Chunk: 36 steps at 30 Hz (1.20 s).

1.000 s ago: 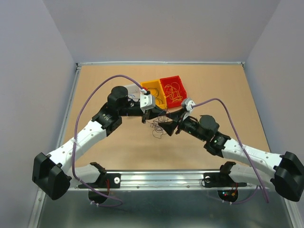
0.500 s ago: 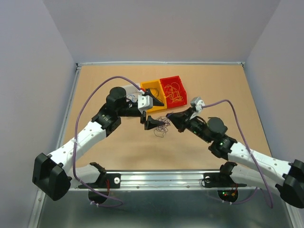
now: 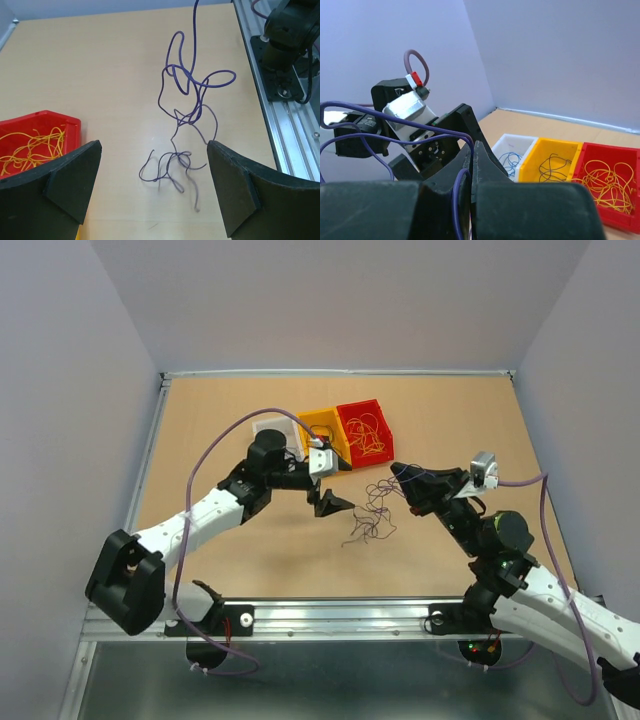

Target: Untangle the cables

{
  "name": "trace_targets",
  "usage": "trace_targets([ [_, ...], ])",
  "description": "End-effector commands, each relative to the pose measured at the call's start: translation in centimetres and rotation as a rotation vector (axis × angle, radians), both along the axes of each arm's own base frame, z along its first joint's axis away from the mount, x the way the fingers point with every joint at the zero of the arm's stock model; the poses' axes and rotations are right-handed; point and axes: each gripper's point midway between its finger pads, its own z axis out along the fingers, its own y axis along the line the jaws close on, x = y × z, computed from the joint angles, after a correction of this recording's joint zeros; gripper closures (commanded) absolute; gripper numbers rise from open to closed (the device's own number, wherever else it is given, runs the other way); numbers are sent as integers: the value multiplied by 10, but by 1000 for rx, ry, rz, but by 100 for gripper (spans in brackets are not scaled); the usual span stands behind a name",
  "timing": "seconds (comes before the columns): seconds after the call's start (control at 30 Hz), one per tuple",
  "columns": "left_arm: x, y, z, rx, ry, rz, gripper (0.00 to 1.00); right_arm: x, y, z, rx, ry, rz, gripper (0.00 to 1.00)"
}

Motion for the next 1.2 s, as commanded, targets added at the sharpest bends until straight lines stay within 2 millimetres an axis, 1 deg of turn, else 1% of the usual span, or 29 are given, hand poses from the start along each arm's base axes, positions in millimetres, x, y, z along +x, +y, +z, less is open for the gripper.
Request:
trace_targets([
  [0.0, -3, -19, -9, 7, -69, -33, 1, 2, -3, -8, 3, 19, -16, 99],
  [0.03, -2, -23, -16, 21, -60, -35, 1, 1, -3, -7, 3, 19, -16, 100],
  [0.1, -4, -30, -25, 37, -53, -44, 2, 0, -5, -5, 11, 13, -17, 99],
  [0.23, 0, -41, -41, 69, -24, -52, 6, -2, -7, -2, 21, 8, -19, 99],
  [0.27, 2, -44, -48, 82, -10, -51, 7, -1, -9, -3, 21, 11, -25, 99],
  [0.37, 3, -50, -61, 103, 14, -60, 8, -3, -12, 1, 33, 4, -29, 99],
  [0.47, 3, -55, -69, 117, 36, -70, 9, -4, -16, 3, 43, -1, -39, 100],
  [0.6, -3, -61, -69, 112, 59, -107, 9, -4, -23, 4, 62, 3, -59, 100],
  [0.7, -3, -66, -67, 105, 55, -104, 9, -6, -26, 6, 77, -2, -62, 99],
  [0.9, -2, -74, -60, 61, 55, -98, 11, -7, -28, 7, 82, -3, -63, 99],
  [1.0, -9, -80, -59, 52, 57, -112, 14, -6, -26, 6, 80, 1, -60, 99],
  [1.17, -17, -94, -67, 70, 59, -123, 18, -7, -26, 7, 84, -2, -57, 99],
])
